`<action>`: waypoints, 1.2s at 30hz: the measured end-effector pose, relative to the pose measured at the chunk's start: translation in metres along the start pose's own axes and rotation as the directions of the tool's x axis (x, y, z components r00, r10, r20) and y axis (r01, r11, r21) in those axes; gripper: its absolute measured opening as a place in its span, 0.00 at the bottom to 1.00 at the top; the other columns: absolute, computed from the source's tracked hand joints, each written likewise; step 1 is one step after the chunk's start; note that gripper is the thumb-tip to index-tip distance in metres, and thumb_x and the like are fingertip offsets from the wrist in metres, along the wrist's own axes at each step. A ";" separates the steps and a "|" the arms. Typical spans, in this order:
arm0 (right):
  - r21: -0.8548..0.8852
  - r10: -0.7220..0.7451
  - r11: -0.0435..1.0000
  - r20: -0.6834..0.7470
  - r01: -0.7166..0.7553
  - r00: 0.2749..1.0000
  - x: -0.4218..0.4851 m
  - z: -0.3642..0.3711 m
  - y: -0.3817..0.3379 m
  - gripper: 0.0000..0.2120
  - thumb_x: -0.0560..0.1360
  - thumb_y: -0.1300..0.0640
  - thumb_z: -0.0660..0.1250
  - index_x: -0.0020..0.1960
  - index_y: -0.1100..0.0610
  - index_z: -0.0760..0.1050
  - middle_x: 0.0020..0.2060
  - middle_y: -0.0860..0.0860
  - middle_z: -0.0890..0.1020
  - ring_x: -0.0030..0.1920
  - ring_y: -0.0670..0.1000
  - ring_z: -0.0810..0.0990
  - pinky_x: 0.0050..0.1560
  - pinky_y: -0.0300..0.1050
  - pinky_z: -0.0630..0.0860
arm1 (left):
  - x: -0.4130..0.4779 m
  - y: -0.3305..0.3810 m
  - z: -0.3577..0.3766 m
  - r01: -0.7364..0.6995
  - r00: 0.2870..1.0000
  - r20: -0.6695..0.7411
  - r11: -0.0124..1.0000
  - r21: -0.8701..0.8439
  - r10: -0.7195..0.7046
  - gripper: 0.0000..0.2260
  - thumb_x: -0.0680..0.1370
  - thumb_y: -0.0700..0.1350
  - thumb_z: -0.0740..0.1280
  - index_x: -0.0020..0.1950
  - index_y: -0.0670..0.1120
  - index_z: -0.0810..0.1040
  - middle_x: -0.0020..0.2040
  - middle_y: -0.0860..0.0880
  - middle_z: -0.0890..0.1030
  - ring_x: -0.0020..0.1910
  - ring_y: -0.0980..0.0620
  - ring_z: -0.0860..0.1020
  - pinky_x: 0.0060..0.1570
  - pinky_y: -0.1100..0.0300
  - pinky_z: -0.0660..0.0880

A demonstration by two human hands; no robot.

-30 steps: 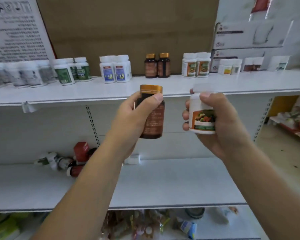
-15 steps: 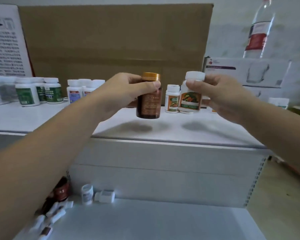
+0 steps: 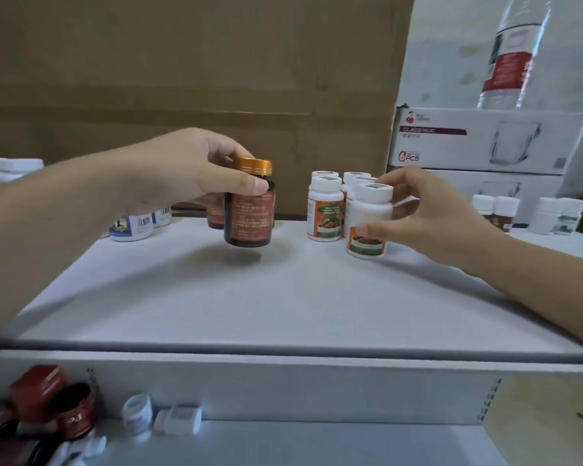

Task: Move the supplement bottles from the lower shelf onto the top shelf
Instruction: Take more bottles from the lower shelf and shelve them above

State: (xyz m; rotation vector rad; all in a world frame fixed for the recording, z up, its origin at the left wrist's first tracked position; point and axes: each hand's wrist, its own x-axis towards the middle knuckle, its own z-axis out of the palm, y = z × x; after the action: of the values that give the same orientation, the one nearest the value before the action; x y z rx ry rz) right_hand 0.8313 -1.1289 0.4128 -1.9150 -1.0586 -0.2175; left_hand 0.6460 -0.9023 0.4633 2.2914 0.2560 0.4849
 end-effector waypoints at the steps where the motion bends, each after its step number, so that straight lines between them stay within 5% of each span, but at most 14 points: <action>1: -0.008 0.006 1.000 -0.002 -0.006 1.000 -0.001 0.001 0.001 0.29 0.61 0.54 0.82 0.57 0.50 0.72 0.48 0.50 0.80 0.39 0.47 0.80 0.42 0.37 0.76 | 0.002 -0.001 -0.001 -0.005 1.000 0.007 1.000 0.026 0.005 0.25 0.58 0.60 0.78 0.51 0.51 0.84 0.50 0.46 0.86 0.52 0.39 0.84 0.58 0.46 0.80; 5: -0.048 0.012 0.999 -0.039 -0.014 0.999 -0.002 0.002 0.003 0.33 0.59 0.52 0.81 0.58 0.49 0.68 0.49 0.50 0.77 0.46 0.50 0.79 0.46 0.42 0.77 | 0.012 -0.004 -0.003 -0.012 1.000 -0.020 0.983 0.182 0.016 0.16 0.68 0.54 0.76 0.55 0.55 0.81 0.48 0.54 0.86 0.50 0.50 0.84 0.57 0.51 0.80; 9: -0.305 -0.361 0.904 -0.169 0.299 0.917 -0.010 0.000 0.000 0.30 0.64 0.45 0.76 0.61 0.51 0.68 0.53 0.47 0.70 0.51 0.47 0.71 0.54 0.46 0.72 | 0.014 -0.014 -0.004 -0.050 0.993 -0.090 0.950 0.307 0.081 0.19 0.69 0.58 0.78 0.56 0.56 0.79 0.49 0.57 0.84 0.49 0.55 0.83 0.56 0.48 0.80; 13: -0.267 -0.581 0.772 0.071 0.577 0.811 -0.025 0.004 -0.016 0.14 0.72 0.47 0.67 0.55 0.51 0.76 0.50 0.45 0.76 0.51 0.46 0.76 0.50 0.43 0.73 | 0.016 -0.024 0.004 -0.103 0.981 -0.132 0.957 0.270 0.143 0.16 0.70 0.52 0.78 0.55 0.55 0.79 0.49 0.56 0.83 0.46 0.51 0.84 0.51 0.46 0.81; 17: -0.193 -0.438 0.784 0.500 0.589 0.747 -0.033 0.011 -0.021 0.21 0.76 0.40 0.61 0.67 0.45 0.73 0.63 0.37 0.75 0.65 0.41 0.73 0.63 0.42 0.72 | 0.021 -0.029 0.011 -0.127 0.966 -0.188 0.960 0.249 0.176 0.17 0.71 0.50 0.78 0.57 0.51 0.81 0.49 0.55 0.83 0.49 0.50 0.82 0.53 0.48 0.80; 20: -0.155 -0.317 0.838 0.643 0.524 0.698 -0.033 0.012 -0.019 0.23 0.77 0.36 0.55 0.70 0.40 0.69 0.68 0.31 0.69 0.70 0.35 0.65 0.69 0.37 0.65 | 0.027 -0.035 0.015 -0.137 0.957 -0.211 0.951 0.276 0.199 0.20 0.72 0.50 0.77 0.61 0.51 0.79 0.52 0.56 0.82 0.50 0.55 0.81 0.55 0.58 0.77; 23: -0.127 -0.285 0.869 0.662 0.478 0.693 -0.032 0.014 -0.017 0.23 0.76 0.37 0.55 0.69 0.39 0.69 0.68 0.30 0.68 0.70 0.34 0.63 0.70 0.34 0.62 | 0.031 -0.040 0.019 -0.141 0.950 -0.235 0.954 0.266 0.205 0.22 0.72 0.50 0.76 0.64 0.50 0.77 0.55 0.55 0.81 0.52 0.56 0.80 0.52 0.63 0.75; 30: -0.119 -0.291 0.872 0.654 0.474 0.698 -0.033 0.015 -0.015 0.20 0.77 0.40 0.57 0.69 0.40 0.70 0.67 0.31 0.68 0.70 0.35 0.64 0.69 0.33 0.62 | 0.028 -0.046 0.023 -0.111 0.954 -0.243 0.959 0.259 0.176 0.27 0.69 0.47 0.79 0.66 0.52 0.75 0.58 0.55 0.80 0.55 0.53 0.80 0.60 0.52 0.77; 36: -0.111 -0.293 0.874 0.656 0.473 0.695 -0.034 0.015 -0.017 0.21 0.77 0.40 0.57 0.69 0.40 0.69 0.67 0.31 0.68 0.70 0.34 0.64 0.68 0.30 0.60 | 0.025 -0.044 0.025 -0.108 0.945 -0.270 0.953 0.283 0.187 0.26 0.70 0.47 0.79 0.66 0.52 0.75 0.57 0.57 0.79 0.57 0.55 0.78 0.61 0.58 0.74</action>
State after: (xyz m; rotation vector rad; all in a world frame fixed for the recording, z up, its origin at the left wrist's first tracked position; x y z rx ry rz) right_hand 0.7933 -1.1331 0.3970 -2.0346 -1.9881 0.0591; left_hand 0.6774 -0.8804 0.4215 2.5054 0.3100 0.9231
